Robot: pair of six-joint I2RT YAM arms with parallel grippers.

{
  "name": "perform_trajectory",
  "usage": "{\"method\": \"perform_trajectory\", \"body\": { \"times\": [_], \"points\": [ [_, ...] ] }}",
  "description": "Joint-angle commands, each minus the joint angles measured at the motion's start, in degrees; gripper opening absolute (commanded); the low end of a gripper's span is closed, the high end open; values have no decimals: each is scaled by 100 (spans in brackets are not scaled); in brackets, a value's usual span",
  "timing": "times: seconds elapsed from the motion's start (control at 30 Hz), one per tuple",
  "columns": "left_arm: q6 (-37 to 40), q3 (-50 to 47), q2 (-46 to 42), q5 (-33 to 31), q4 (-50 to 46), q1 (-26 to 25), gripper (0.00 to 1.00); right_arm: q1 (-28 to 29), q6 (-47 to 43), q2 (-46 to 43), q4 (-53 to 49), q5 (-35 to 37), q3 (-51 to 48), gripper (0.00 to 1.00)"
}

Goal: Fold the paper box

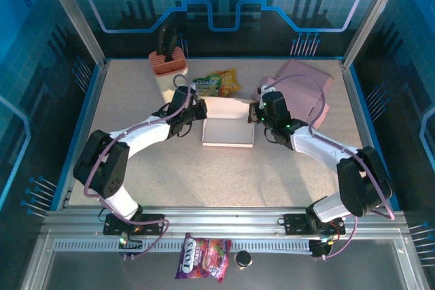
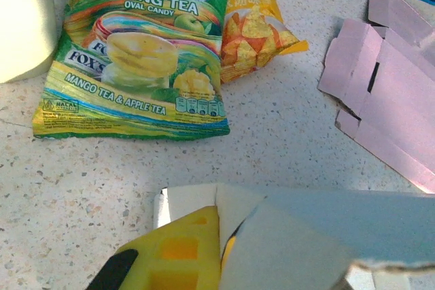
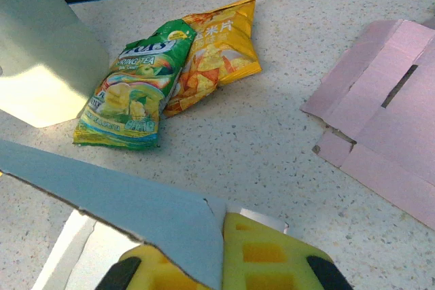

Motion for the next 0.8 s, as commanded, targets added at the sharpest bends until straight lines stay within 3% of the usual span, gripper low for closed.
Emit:
{"method": "perform_trajectory", "body": {
  "times": [0.0,0.27,0.5,0.77],
  "points": [
    [-185,-137,-245,480,331,-106,0,235,329,-124,314,-91,-4,0],
    [-339,78,-203,465,151,-174,0,583,473,80,310,346,207,0],
    [-334,-485,-258,457,534,-298,0,585,603,-214,1255,311,-679,0],
    [-291,-986,-417,434,668,-455,0,624,633,-569,1196,162,-1219,0]
  ]
}}
